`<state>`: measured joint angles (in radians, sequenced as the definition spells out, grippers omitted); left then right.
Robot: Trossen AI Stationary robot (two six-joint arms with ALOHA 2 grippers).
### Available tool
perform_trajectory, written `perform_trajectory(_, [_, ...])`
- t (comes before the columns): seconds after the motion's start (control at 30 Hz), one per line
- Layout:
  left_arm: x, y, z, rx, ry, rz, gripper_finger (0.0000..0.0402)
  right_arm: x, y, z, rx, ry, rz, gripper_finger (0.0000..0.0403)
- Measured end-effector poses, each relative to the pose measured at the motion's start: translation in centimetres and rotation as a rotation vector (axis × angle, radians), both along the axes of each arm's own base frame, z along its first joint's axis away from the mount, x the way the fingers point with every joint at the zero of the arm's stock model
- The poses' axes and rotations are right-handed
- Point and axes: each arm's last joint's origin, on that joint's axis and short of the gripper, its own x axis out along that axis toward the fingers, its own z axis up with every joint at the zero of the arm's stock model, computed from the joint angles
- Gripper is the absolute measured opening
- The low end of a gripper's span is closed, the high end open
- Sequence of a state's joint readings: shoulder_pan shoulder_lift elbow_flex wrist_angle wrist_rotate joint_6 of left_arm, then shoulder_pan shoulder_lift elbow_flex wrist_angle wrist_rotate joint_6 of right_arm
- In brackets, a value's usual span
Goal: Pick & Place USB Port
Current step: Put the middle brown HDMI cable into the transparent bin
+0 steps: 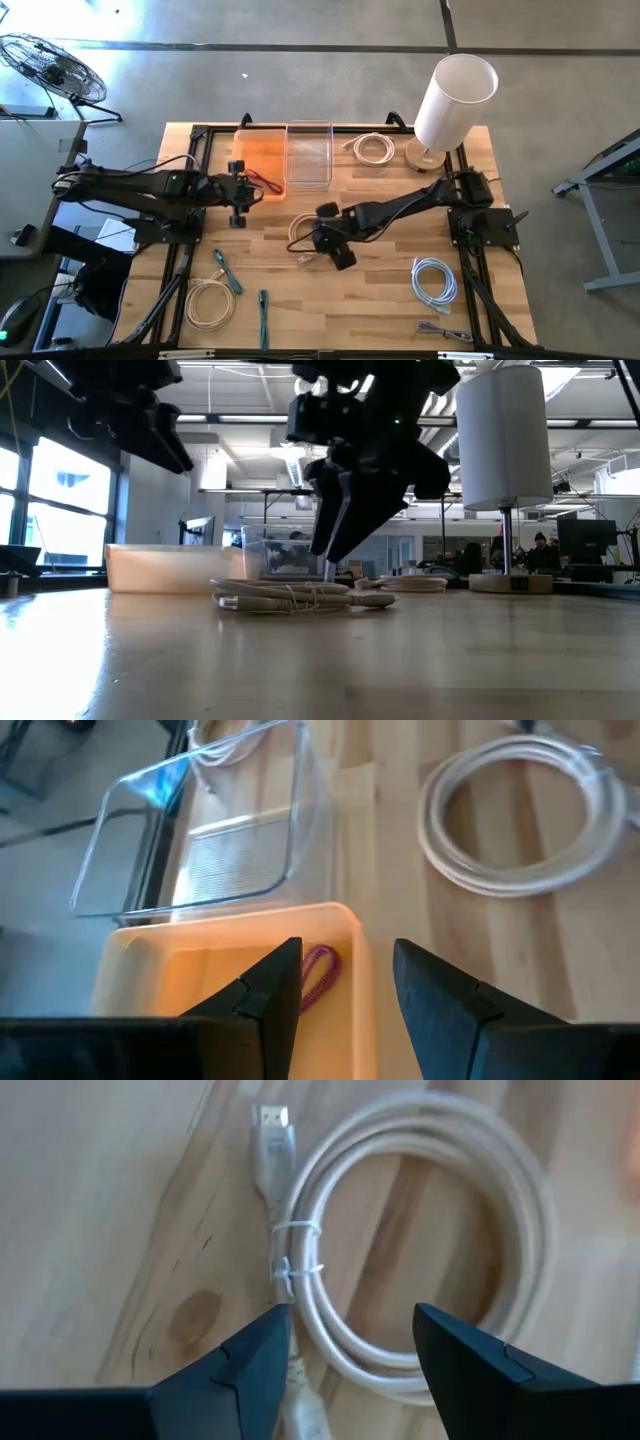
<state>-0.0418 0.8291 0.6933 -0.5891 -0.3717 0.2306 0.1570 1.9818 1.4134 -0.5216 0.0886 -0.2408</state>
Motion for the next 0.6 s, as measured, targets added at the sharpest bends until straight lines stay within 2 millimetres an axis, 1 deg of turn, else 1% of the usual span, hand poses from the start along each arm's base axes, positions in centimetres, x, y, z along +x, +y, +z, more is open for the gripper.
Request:
perform_trajectory(0.13, [-0.6, -0.8, 0.4, -0.021, -0.030, -0.035, 0.0153, 1.3, 0.4, 0.1, 0.002, 0.039, 0.004, 0.0204])
perform_trajectory(0.2, [-0.8, -1.1, 0.5, -0.043, -0.046, -0.043, 0.0153, 1.6, 0.7, 0.1, -0.021, 0.044, 0.009, 0.0204])
perform_trajectory(0.47, [-1.2, -2.6, 0.7, -0.113, -0.082, -0.090, 0.0154, 0.7, 1.3, -1.5, -0.023, 0.099, -0.001, 0.0204])
perform_trajectory(0.6, [-1.2, -2.9, 0.7, -0.130, -0.085, -0.102, 0.0154, 1.2, 1.3, -1.9, -0.016, 0.026, -0.004, 0.0204])
